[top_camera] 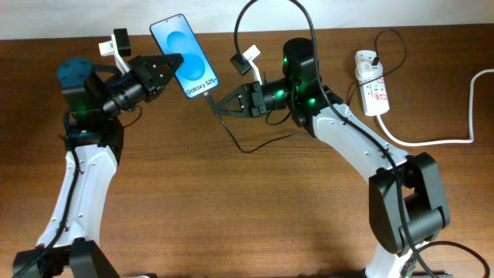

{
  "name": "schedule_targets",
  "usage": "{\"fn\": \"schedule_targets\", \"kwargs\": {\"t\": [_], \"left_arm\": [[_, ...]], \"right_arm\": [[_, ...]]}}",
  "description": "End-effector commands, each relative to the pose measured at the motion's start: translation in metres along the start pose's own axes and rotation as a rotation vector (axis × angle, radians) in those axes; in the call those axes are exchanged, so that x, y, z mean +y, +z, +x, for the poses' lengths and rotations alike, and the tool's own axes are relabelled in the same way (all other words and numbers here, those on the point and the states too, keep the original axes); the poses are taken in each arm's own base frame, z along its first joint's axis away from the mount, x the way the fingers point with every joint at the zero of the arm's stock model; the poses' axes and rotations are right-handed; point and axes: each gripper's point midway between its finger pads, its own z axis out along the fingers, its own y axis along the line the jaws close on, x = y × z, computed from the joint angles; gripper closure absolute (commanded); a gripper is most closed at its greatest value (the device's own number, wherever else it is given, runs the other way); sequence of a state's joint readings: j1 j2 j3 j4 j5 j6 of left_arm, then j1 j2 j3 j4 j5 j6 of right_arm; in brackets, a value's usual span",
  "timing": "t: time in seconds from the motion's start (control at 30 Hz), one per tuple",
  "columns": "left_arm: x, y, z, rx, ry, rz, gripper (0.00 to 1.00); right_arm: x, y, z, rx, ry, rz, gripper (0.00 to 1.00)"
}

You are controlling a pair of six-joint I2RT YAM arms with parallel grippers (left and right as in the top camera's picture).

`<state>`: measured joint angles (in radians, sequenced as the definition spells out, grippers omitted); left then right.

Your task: Plug charger to phone and switch on socket

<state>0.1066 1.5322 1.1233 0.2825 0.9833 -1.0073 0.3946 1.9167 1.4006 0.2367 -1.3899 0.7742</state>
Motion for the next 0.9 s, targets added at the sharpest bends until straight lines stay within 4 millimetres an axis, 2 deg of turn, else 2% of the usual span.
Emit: {"fn": "schedule_targets", "kwargs": {"t": [0.0, 0.87], "left_arm": [[-0.0059, -0.0001, 0.0009, 0.009, 0.014, 0.017, 1.00], [-0.0060, 0.0000, 0.0010, 0.010, 0.014, 0.018, 1.00]], "right_arm": [[0.0002, 0.0024, 0.0019, 0.010, 0.008, -0.009, 0.96], [-0.0028, 0.0025, 0.0002, -0.003, 0.108, 0.006, 0.96]]}}
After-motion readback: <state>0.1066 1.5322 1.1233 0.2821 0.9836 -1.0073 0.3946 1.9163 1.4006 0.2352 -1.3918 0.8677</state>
